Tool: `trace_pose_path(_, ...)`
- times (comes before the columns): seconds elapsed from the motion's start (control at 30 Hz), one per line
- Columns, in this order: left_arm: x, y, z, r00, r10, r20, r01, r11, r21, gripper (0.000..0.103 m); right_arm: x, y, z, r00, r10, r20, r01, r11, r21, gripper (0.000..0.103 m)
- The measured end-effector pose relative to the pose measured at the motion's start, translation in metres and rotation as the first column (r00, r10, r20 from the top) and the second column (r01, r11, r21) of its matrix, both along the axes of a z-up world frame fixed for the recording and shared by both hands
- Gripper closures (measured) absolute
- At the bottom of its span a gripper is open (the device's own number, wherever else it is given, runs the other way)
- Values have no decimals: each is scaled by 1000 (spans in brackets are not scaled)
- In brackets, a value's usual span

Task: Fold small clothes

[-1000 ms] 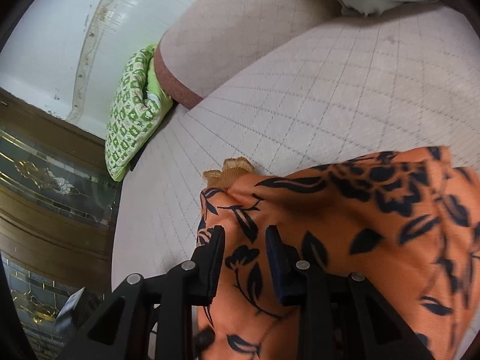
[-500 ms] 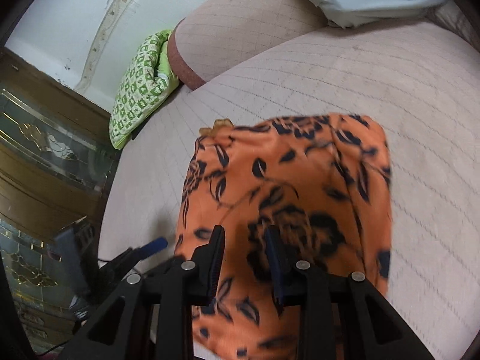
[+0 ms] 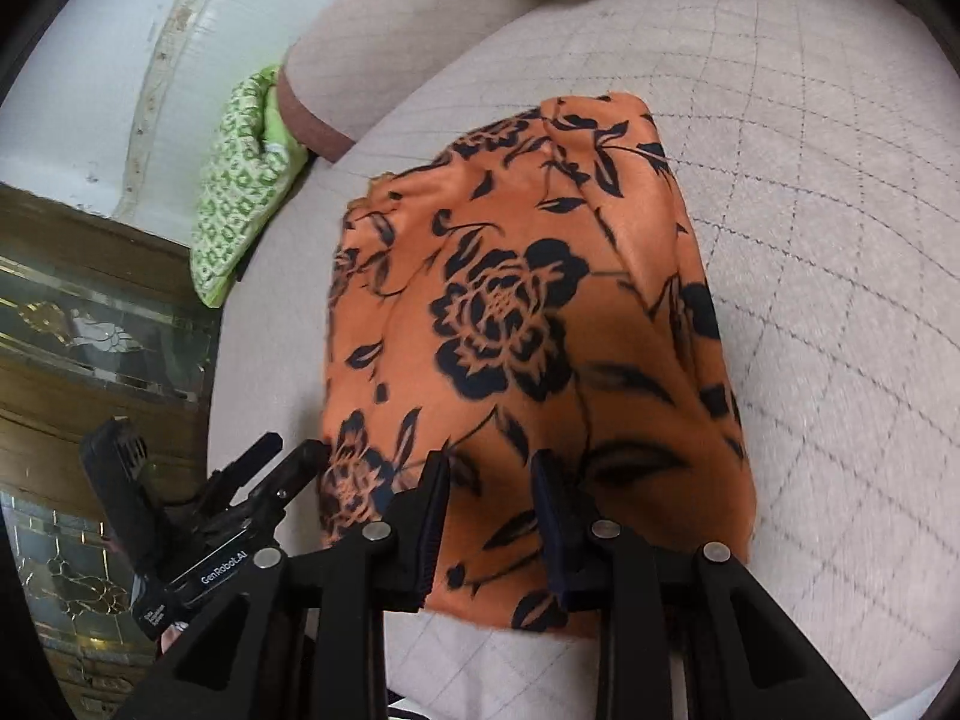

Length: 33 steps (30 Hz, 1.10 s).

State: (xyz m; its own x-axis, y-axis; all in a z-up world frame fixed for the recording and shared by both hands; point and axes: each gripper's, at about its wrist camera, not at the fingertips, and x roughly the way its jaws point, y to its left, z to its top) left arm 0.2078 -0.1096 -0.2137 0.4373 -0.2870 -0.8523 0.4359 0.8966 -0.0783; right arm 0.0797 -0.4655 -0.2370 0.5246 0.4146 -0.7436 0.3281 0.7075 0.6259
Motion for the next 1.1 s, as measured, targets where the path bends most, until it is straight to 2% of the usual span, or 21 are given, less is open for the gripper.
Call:
trace_pose_path(0.13,-26,11,-4,1000,-17,-17,17,999,-41,8,-26,9,5,999,-16,31,16,1000,3,72)
trace_pose_path(0.23,-35,0,-25,996,-53,-70,54,998,12,8,-29,8,-4,999,-41,-6,41,999,4,71)
trace_pose_path(0.3,-33,-10,-44,994,-59,-89,65,996,63,7,-25,7,-23,996,-74,-56,76,997,25,71)
trace_pose_path(0.33,-31,-10,-48,995,-47,-89,52,997,56,2,-23,8,-30,994,-81,-68,84,996,37,71)
trace_pose_path(0.4,-28,-9,-46,996,-21,-89,25,999,43,1,-19,8,-32,993,-89,-73,92,995,36,70)
trace_pose_path(0.47,-30,-11,-44,998,-23,-63,26,998,50,2,-18,8,-32,994,-88,-66,91,995,48,65)
trace_pose_path(0.63,-44,-16,-31,999,-37,29,35,997,73,2,-22,6,-32,997,-73,-35,75,994,74,60)
trace_pose_path(0.87,-55,-11,0,992,-8,125,6,1000,18,2,-26,7,-25,998,-56,-25,58,996,62,57)
trace_pose_path(0.93,-55,-8,4,988,-2,153,0,1000,12,2,-27,9,-18,999,-41,0,41,998,46,53)
trace_pose_path(1.1,-49,-8,12,986,7,168,-5,1000,-12,2,-29,13,4,996,-18,90,19,1000,-11,52)
